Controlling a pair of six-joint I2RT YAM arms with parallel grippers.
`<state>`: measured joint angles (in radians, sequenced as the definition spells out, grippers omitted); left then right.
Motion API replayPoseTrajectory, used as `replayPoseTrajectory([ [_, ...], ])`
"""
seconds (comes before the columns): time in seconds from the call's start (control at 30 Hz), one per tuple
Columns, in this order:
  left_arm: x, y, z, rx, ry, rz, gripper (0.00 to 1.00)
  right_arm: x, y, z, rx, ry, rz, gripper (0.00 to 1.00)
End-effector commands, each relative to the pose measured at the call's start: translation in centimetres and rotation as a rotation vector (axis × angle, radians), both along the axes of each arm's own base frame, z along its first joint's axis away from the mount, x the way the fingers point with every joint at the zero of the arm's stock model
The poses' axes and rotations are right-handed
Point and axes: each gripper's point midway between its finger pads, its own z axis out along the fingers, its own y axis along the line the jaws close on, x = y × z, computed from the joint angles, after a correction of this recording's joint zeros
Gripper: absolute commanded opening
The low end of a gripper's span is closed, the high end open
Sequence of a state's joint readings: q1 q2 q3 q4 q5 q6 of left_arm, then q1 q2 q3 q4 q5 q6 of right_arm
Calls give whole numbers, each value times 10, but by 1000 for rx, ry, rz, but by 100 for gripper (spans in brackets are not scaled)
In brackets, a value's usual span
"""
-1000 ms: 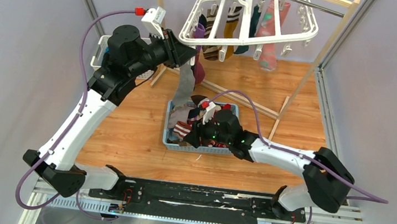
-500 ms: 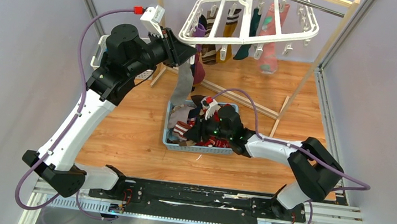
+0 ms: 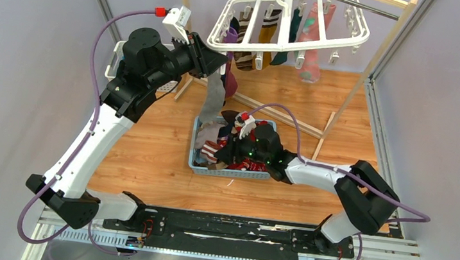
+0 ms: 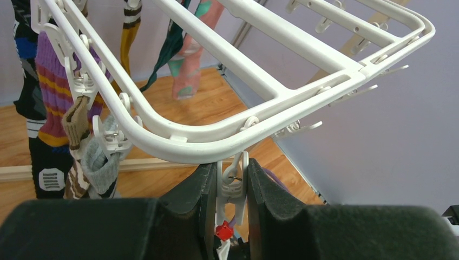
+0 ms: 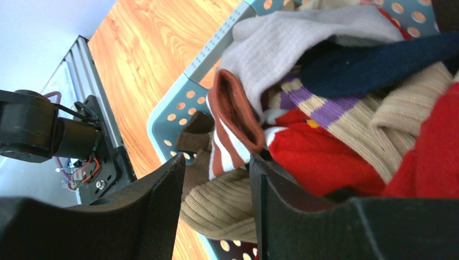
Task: Clip the socks to the hanger
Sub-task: Pick up the sock from the bin.
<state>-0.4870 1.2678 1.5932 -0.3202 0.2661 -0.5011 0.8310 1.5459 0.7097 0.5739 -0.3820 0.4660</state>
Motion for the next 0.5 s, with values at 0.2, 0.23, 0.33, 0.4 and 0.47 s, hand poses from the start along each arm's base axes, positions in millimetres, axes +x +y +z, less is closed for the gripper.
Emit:
replayPoseTrajectory([
  [0.2,-8,4,17,-16,-44,-6,0,7,-27,-16,-93,16,-103,55],
  [0.23,-8,4,17,-16,-43,-6,0,7,-25,-15,-85,19,-99,55],
  [0.33,-8,4,16,-17,-41,-8,0,8,-17,-12,-53,27,-81,54],
  [0.4,-8,4,17,-16,-44,-8,0,9,-12,-10,-33,38,-79,53],
  [0.47,-8,5,18,-17,-48,-7,0,9,-6,-7,1,45,-68,50],
])
